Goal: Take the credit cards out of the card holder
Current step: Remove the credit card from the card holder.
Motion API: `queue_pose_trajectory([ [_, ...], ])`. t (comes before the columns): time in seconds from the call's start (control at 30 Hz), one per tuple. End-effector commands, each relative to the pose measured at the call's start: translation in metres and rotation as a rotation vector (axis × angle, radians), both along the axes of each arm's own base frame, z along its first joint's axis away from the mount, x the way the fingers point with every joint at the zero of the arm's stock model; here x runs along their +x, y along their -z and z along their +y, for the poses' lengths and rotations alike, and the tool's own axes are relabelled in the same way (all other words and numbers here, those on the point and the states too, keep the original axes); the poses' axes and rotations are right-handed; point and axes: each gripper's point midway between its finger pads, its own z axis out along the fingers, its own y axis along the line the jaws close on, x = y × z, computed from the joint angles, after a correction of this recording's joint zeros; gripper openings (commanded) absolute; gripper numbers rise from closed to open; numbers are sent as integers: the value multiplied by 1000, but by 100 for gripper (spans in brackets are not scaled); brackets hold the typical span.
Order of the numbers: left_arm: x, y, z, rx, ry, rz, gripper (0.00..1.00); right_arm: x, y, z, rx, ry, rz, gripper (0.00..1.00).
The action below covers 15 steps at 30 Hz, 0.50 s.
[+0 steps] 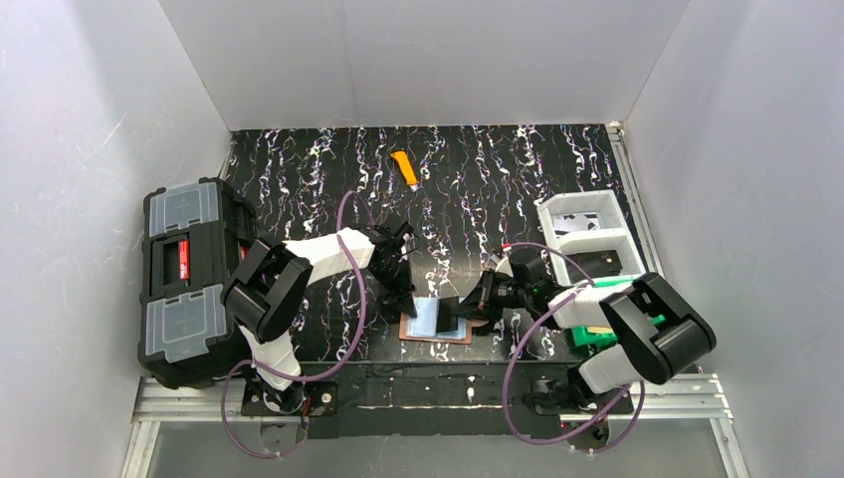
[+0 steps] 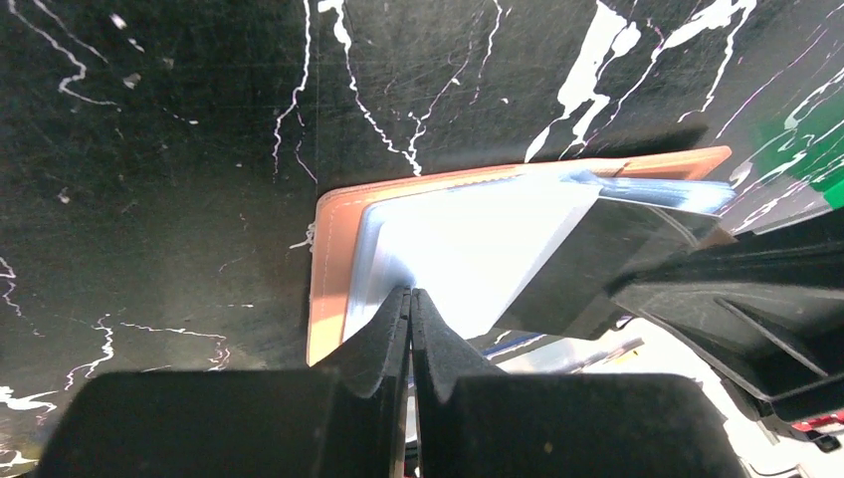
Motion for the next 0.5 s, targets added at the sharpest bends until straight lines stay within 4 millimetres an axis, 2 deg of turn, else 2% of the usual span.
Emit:
queue_pose_trajectory([
  [0.0, -6, 32, 53, 266, 46, -22, 0, -1, 1, -12, -78, 0, -25, 1],
  [0.27, 15, 1, 33, 197, 102, -118, 0, 5, -31, -17, -115, -2, -94, 1],
  [0.47, 33, -44, 13, 117, 138, -217, 0, 7, -50, -28, -152, 34, -125, 1],
])
